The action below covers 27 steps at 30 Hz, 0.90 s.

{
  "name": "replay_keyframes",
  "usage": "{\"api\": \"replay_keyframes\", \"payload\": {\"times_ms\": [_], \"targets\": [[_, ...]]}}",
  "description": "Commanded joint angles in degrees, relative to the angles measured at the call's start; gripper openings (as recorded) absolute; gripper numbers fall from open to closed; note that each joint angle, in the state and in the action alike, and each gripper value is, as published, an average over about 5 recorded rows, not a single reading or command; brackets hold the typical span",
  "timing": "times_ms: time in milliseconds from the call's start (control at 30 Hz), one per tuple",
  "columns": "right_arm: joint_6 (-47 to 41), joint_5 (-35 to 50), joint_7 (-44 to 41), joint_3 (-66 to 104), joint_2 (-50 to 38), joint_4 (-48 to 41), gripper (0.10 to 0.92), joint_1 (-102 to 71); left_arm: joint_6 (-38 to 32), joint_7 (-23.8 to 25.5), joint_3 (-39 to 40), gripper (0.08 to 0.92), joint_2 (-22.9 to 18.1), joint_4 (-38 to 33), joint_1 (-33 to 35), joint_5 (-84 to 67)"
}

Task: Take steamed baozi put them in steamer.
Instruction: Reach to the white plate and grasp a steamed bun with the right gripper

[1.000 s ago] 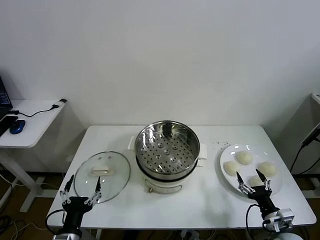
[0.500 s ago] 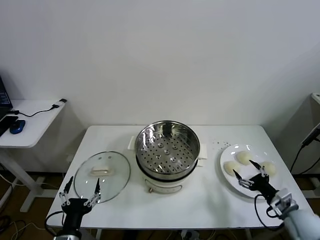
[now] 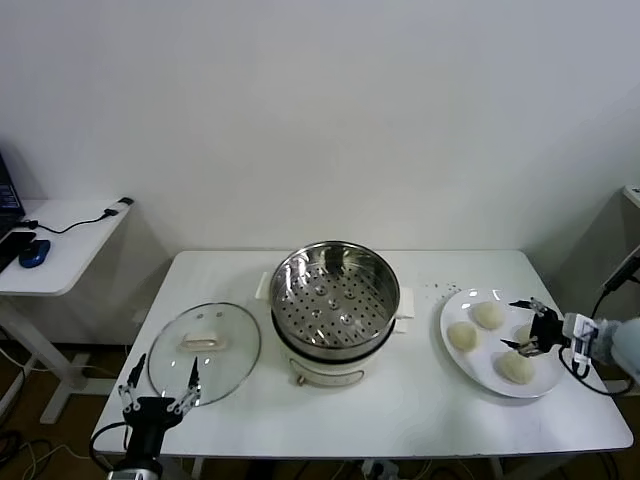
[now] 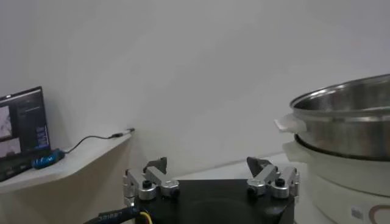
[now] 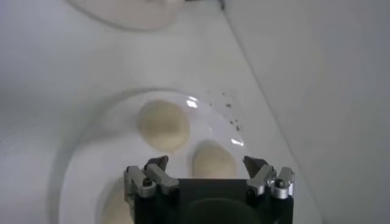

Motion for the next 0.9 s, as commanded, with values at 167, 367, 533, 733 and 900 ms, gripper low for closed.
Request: {"api": "replay_keyframes", "payload": {"times_ms": [167, 367, 533, 733, 900], "targets": [[4.7, -8.1, -11.0, -26.9, 7.2, -18.7, 0.823, 30.9, 0.5, 0.0, -0.3, 0.823, 0.0, 0.7, -0.7, 0.2], [4.8, -7.3, -11.6, -35.5, 16.7, -27.1, 0.823, 38.4, 0.3, -0.3, -1.0, 0.823, 0.0, 1.6, -0.7, 0.1], [5.2, -8.5, -11.5, -36.9, 23.2, -34.6, 0.823, 39.6, 0.1, -0.4, -1.3, 0.823, 0.0, 2.3, -0.5, 0.0], [6.3, -11.9, -11.5, -35.9, 27.9, -42.2, 0.823, 38.9, 0.0, -0.5, -1.7, 0.823, 0.2, 2.7, -0.4, -0.2], [6.6, -12.8, -11.7, -35.4, 29.0, -43.9, 0.823, 37.5, 0.0, -0.5, -1.9, 0.823, 0.3, 3.4, -0.4, -0.3]]}}
